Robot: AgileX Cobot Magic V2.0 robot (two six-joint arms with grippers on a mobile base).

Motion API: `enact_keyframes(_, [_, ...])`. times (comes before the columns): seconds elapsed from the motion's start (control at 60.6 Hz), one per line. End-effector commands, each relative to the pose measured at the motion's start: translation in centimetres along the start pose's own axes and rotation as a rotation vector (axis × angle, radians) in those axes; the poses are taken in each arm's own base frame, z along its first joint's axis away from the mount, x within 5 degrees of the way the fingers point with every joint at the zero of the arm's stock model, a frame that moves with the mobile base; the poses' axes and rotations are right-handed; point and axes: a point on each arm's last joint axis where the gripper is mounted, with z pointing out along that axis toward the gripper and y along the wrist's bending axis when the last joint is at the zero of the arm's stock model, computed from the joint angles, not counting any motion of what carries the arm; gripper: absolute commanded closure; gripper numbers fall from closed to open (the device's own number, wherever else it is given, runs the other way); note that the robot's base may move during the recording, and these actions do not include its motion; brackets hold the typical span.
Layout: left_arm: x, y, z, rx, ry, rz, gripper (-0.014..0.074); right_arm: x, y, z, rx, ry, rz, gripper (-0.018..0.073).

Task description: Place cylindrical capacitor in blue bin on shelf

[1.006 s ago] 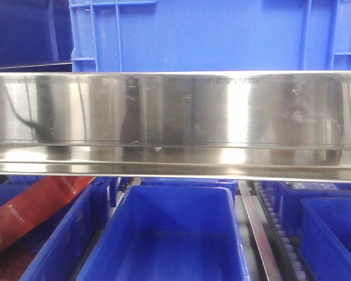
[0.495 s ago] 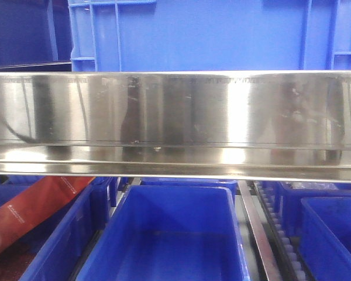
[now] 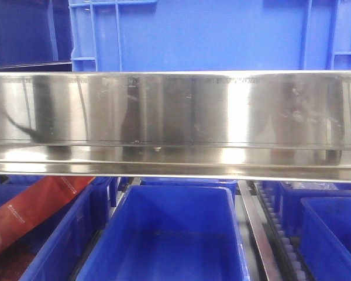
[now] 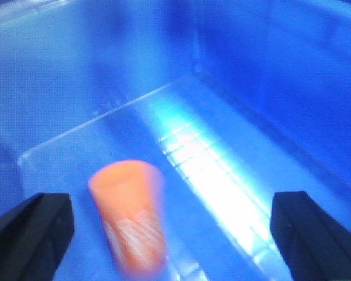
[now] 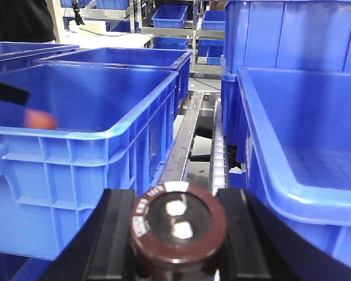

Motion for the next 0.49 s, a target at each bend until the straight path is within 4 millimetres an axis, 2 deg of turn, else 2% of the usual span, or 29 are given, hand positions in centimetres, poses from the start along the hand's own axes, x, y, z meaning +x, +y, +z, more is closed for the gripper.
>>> enact_keyframes(0.0, [-1.4, 0.1, -3.0, -0.002, -0.045, -0.001, 0.0153, -0.3, 0.0, -0.1, 0.002, -0.032, -0.001, 0.069])
enact_keyframes(0.049, [-1.6, 0.2, -4.0, -0.01, -0.044, 0.004, 0.0225, -0.3, 0.0, -0.1, 0.003, -0.037, -0.001, 0.069])
enact_keyframes(0.181, [-1.7, 1.1, -7.0, -0.035, -0.006, 0.004, 0.0487, -0.4, 0.0, -0.1, 0.003, -0.043, -0.001, 0.069])
enact_keyframes(0.247, [-1.6, 1.4, -8.5, -0.042, 0.022, -0.002, 0.0566, -0.4, 0.0, -0.1, 0.003, -0.043, -0.001, 0.069])
enact_keyframes(0.429, [-0.5, 2.9, -12.8, -0.08, 0.083, -0.043, 0.0708, -0.4, 0.0, -0.1, 0.003, -0.043, -0.001, 0.069])
enact_keyframes(0.478, [-0.2, 3.1, -14.0, -0.089, 0.076, -0.056, 0.0708, -0.3, 0.0, -0.1, 0.003, -0.041, -0.001, 0.069])
